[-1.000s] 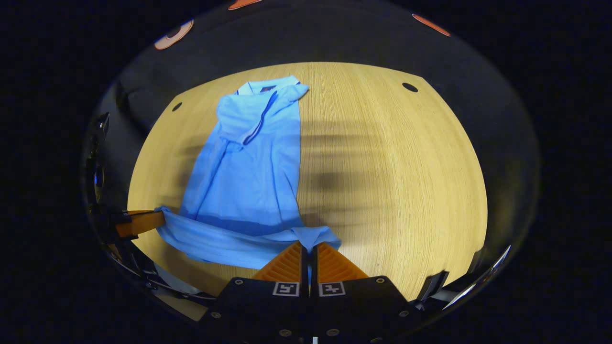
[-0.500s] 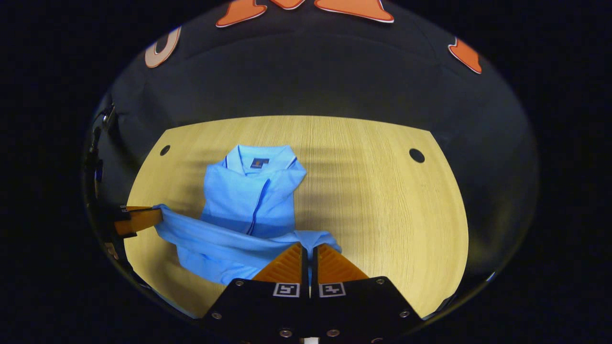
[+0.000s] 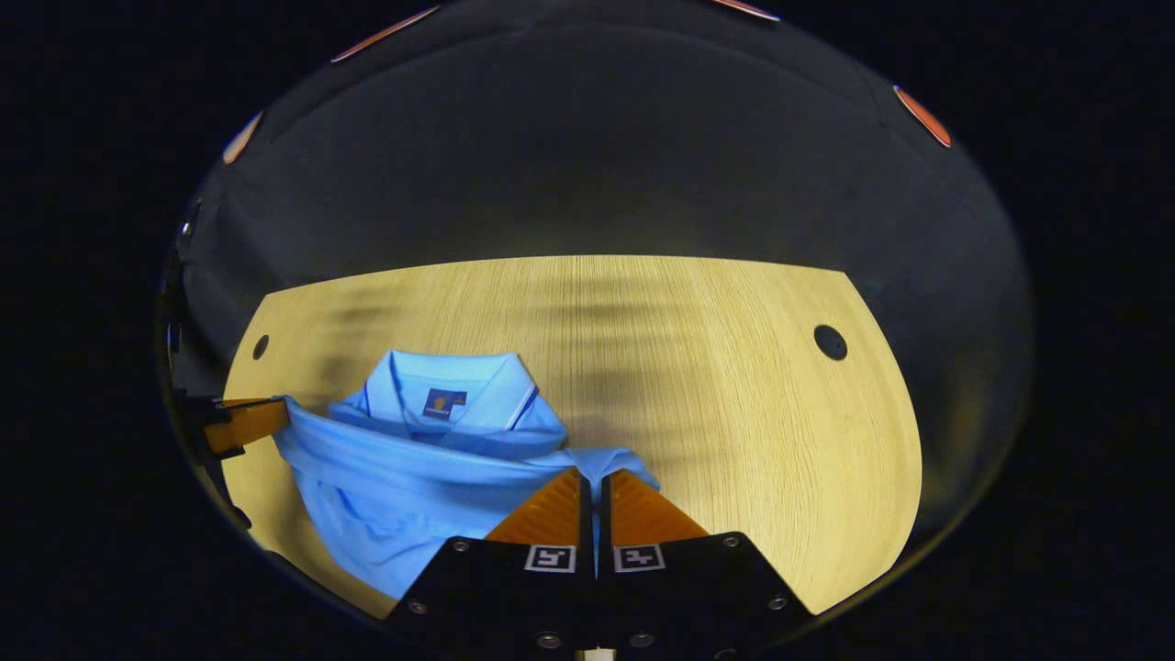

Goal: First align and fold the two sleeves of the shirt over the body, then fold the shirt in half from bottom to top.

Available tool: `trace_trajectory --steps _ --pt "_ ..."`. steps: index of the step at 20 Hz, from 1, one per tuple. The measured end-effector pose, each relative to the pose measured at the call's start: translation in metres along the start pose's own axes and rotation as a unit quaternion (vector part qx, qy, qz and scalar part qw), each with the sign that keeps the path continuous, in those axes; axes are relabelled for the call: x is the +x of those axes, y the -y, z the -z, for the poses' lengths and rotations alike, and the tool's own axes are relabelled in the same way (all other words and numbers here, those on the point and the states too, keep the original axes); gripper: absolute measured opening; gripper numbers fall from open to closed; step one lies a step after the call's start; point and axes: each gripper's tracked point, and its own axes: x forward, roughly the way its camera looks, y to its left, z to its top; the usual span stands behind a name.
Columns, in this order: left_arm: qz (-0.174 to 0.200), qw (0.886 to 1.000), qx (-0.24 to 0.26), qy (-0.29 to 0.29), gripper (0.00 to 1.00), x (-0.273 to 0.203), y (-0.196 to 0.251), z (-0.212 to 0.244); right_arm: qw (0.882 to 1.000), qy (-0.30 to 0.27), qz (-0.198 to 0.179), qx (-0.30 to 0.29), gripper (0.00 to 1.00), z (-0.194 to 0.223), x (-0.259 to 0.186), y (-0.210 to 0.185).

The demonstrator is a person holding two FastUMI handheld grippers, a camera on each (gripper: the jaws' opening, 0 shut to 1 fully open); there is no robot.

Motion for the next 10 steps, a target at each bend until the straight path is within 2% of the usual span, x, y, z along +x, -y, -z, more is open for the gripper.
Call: trace_trajectory --steps 2,4,5,6,7,8,9,10 --pt "0.002 1.0 -0.004 -0.003 0.06 0.014 0.004 0.002 1.0 0.003 0.02 -0.014 0.04 0.004 0.011 0.004" --pt "0.003 1.0 -0.003 0.007 0.37 0.016 0.006 0.0 0.999 0.013 0.028 -0.027 0.17 0.001 0.01 0.007" --pt "-0.008 1.0 0.001 0.023 0.53 0.008 0.001 -0.008 0.999 0.012 0.03 -0.022 0.33 0.001 0.006 0.01" --pt "-0.015 0.999 0.004 0.036 0.68 -0.001 -0.003 -0.016 0.999 0.017 0.03 -0.011 0.43 -0.003 0.0 0.013" --pt "-0.026 0.998 0.006 0.062 0.84 -0.014 -0.005 -0.026 0.999 0.026 0.037 0.006 0.72 -0.008 -0.01 0.02" --pt "-0.028 0.996 0.008 0.087 1.0 -0.032 -0.003 -0.038 0.998 0.039 0.037 0.018 0.87 -0.015 -0.018 0.021" --pt "-0.034 0.992 0.01 0.123 1.0 -0.054 0.0 -0.053 0.997 0.059 0.033 0.031 0.96 -0.024 -0.034 0.024" --pt "-0.043 0.987 0.014 0.153 1.0 -0.073 0.001 -0.065 0.996 0.073 0.03 0.039 0.98 -0.031 -0.048 0.026"
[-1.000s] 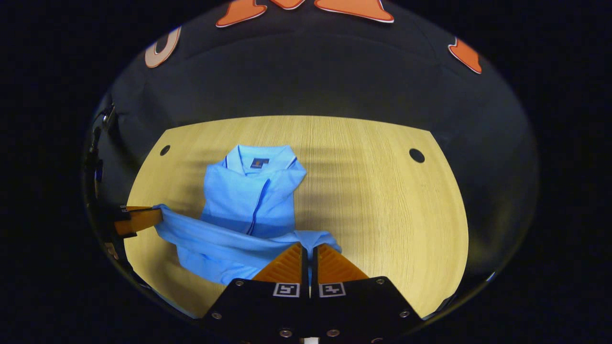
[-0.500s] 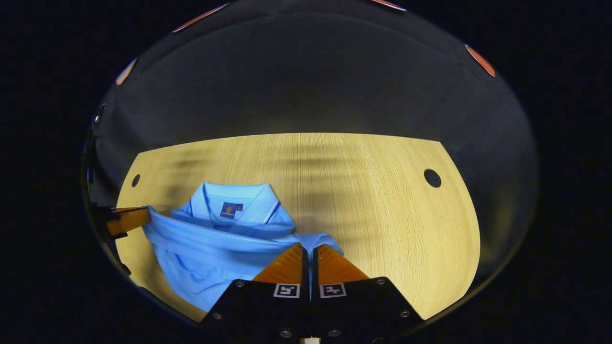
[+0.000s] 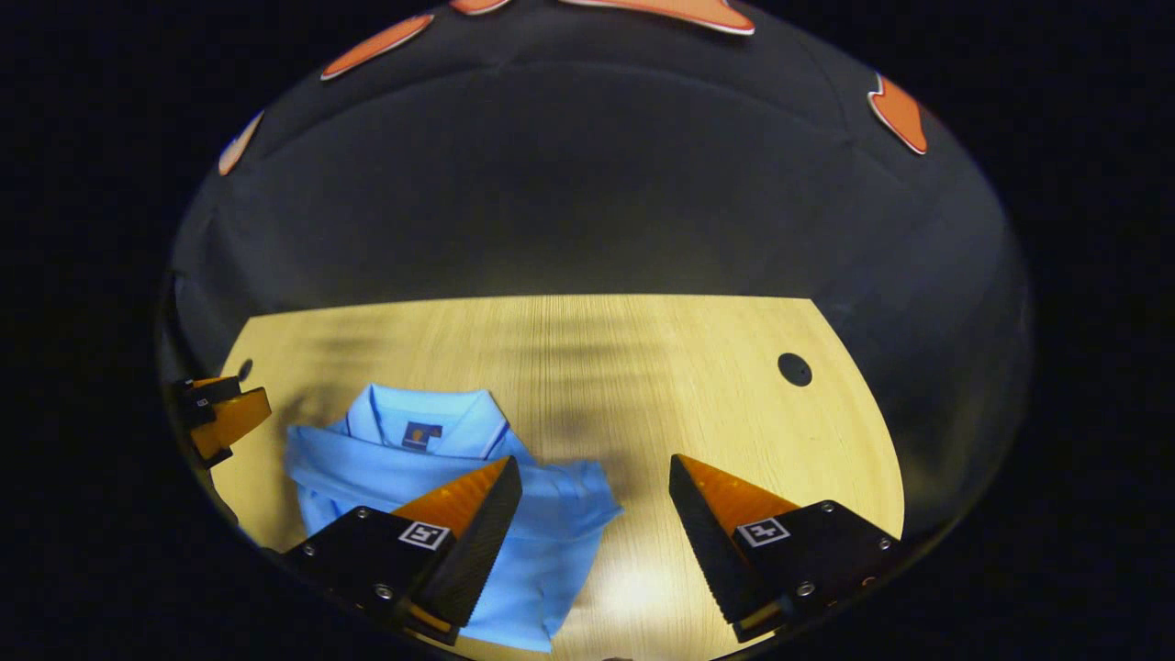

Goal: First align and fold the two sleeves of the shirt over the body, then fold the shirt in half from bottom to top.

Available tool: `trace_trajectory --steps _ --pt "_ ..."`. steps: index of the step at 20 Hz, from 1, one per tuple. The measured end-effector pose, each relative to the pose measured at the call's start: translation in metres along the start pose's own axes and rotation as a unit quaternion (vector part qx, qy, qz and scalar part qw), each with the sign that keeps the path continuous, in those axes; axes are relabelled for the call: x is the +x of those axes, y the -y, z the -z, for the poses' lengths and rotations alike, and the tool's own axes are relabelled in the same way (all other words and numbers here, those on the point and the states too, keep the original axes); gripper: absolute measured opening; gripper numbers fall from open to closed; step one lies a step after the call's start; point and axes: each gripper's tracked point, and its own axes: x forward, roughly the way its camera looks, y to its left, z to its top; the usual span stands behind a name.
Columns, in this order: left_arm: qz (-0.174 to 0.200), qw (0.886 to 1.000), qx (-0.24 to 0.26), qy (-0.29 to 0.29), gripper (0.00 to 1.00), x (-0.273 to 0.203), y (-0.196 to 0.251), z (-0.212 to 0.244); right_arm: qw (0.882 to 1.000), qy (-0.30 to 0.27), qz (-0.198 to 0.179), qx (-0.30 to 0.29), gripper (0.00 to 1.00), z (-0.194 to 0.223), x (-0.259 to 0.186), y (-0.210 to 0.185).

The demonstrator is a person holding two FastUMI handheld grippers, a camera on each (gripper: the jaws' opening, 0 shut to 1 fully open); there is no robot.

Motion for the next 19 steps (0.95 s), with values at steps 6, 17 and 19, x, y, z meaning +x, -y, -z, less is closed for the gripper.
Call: trace_trajectory --steps 6,17,19 --pt "-0.003 0.984 0.001 0.18 1.0 -0.126 0.004 -0.09 0.99 0.133 -0.038 0.029 0.98 -0.059 -0.113 0.001" --pt "-0.049 0.935 -0.046 0.349 1.0 -0.32 -0.011 -0.063 0.953 0.279 -0.091 0.075 0.98 -0.017 -0.261 0.023" --pt "-0.051 0.928 -0.048 0.366 1.0 -0.342 -0.005 -0.061 0.947 0.302 -0.092 0.066 0.97 -0.018 -0.27 0.032"
